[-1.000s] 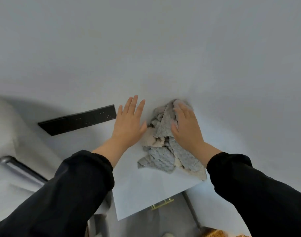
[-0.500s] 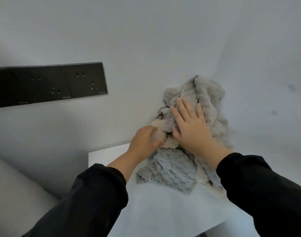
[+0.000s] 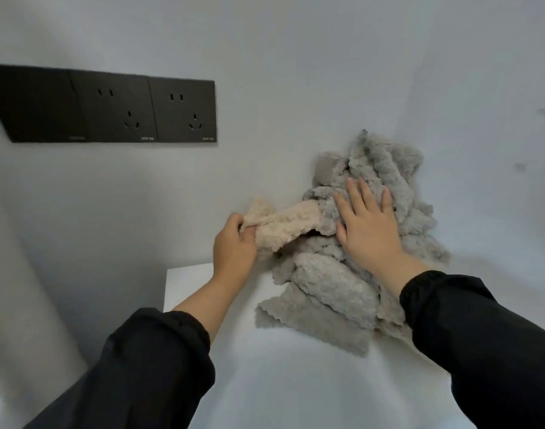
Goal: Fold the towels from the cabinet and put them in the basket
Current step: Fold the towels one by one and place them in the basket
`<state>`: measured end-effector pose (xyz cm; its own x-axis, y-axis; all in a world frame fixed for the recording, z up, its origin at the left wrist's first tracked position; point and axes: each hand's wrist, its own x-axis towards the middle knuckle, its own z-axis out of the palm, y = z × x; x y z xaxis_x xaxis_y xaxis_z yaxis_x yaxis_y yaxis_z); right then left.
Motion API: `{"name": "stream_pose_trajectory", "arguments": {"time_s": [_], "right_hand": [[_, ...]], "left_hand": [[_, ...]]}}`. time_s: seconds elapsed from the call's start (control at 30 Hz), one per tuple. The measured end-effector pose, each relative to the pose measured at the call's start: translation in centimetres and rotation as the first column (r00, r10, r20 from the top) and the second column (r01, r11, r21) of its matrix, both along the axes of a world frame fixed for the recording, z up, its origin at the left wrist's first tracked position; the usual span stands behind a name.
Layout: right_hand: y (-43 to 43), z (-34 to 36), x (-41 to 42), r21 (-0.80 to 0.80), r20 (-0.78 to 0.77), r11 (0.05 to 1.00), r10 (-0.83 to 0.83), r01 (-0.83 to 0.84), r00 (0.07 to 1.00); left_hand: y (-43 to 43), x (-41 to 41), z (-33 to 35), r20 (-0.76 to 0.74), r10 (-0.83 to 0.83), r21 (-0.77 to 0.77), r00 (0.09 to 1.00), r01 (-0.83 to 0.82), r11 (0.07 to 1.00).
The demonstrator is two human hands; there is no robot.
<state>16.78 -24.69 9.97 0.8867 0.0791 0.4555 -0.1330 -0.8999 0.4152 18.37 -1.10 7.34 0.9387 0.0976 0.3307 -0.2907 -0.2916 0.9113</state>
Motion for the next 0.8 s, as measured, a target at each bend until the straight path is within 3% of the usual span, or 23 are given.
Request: {"name": "stream_pose_trajectory", "arguments": {"time_s": [0.13, 0.23, 0.3, 0.37, 0.43, 0.57, 0.63, 0.73, 0.8], "right_hand": [[1.1, 1.3, -1.9, 0.081, -0.105, 0.996, -0.027, 0.035, 0.994], [2.5, 2.6, -3.9, 0.272, -0.062, 0.962, 0.047, -0.028, 0.997], [3.6, 3.6, -5.3, 0.446, -0.028, 0.890, 0.122, -0.097, 0.992], [5.2, 4.9, -7.4, 0.721, 0.004, 0.674, 0.226, -0.160, 0.974], [6.9, 5.9, -9.5, 0.941, -0.032, 0.330, 0.308, -0.075, 0.951], [8.5, 6.6, -13.7, 0.977, -0.059, -0.169, 0.379, 0.132, 0.924], [8.1, 6.7, -16.1, 0.951, -0.032, -0.271, 0.384, 0.146, 0.923], [7.0, 7.1, -19.7, 0.974, -0.024, -0.201, 0.376, 0.107, 0.926], [6.2, 7.3, -21.7, 0.974, -0.005, -0.213, 0.333, 0.081, 0.943]], "left_hand": [[1.7, -1.9, 3.4, 0.021, 0.064, -0.070, 0.998, -0.062, 0.996], [2.8, -4.5, 5.8, 0.041, 0.050, -0.070, 0.998, -0.047, 0.996], [3.2, -6.0, 7.0, 0.053, 0.042, -0.073, 0.998, -0.038, 0.997], [3.4, -8.1, 8.3, 0.076, 0.024, -0.072, 0.997, -0.019, 0.997], [3.2, -10.2, 9.7, 0.075, -0.015, -0.068, 0.997, 0.020, 0.998], [2.0, -14.1, 11.6, 0.053, -0.107, -0.092, 0.993, 0.112, 0.990], [1.5, -16.0, 12.0, 0.037, -0.138, -0.096, 0.990, 0.141, 0.985], [1.3, -18.3, 11.7, -0.011, -0.180, -0.078, 0.984, 0.179, 0.981], [1.4, -19.8, 11.7, -0.067, -0.228, -0.104, 0.971, 0.221, 0.970]]}}
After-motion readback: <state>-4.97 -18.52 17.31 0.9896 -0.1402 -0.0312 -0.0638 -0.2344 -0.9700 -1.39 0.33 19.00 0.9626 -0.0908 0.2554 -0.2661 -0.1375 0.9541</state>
